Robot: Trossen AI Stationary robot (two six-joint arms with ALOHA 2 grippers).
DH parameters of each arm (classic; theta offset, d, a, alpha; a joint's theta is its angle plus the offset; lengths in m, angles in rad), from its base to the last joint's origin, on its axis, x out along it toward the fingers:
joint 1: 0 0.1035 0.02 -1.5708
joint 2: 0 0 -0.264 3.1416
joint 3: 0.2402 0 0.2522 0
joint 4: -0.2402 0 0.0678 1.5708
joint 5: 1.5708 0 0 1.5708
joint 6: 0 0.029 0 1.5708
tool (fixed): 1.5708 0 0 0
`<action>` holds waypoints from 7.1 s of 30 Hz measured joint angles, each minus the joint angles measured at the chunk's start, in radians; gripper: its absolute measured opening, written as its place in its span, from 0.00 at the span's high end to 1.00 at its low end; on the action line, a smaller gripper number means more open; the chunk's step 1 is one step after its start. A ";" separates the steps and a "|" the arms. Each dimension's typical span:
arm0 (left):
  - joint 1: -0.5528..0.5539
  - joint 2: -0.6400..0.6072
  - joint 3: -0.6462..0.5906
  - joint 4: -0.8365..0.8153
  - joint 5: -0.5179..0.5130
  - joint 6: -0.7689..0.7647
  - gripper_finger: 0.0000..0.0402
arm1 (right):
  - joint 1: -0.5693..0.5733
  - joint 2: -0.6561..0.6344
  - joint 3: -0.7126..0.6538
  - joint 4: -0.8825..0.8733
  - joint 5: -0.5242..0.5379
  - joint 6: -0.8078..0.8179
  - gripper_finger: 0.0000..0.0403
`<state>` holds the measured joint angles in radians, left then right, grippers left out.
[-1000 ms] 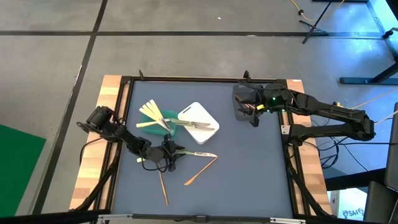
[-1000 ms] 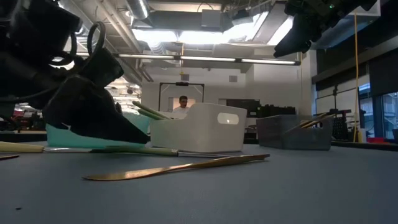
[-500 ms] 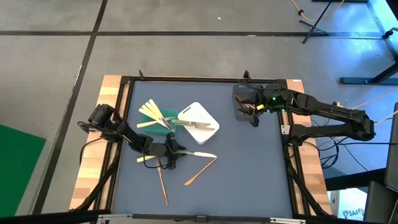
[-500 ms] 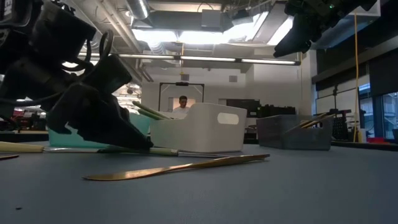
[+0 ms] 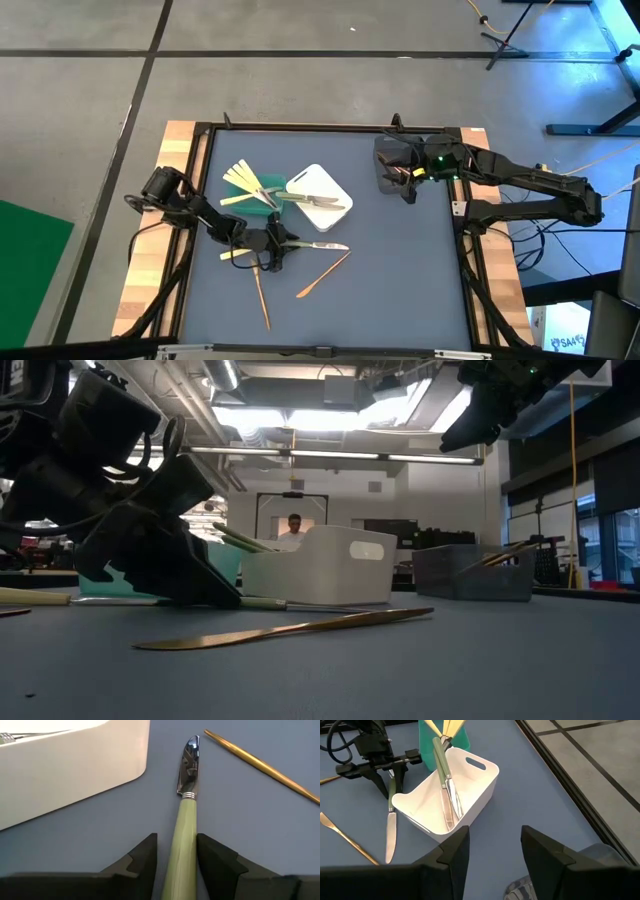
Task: Sort silverware by color (type)
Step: Put the green table knife into the white bin
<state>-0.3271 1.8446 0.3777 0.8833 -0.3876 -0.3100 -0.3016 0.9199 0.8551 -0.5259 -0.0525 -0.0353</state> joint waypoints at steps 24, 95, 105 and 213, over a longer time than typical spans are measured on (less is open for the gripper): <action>0.000 0.000 0.000 -0.068 0.002 0.006 0.84 | 0.000 0.000 0.000 0.000 0.000 0.000 0.58; 0.082 -0.409 0.001 -0.222 0.313 -0.143 0.87 | 0.000 0.000 0.000 0.000 0.000 0.000 0.58; 0.082 -0.282 0.001 -0.221 0.372 -0.255 0.87 | 0.000 0.000 0.000 0.000 0.000 0.000 0.58; 0.150 -0.490 -0.369 0.065 0.093 0.091 0.64 | 0.000 0.000 0.000 0.001 0.000 0.000 0.58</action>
<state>-0.1768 1.3548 0.0086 0.9482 -0.2947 -0.2194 -0.3015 0.9195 0.8547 -0.5249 -0.0525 -0.0349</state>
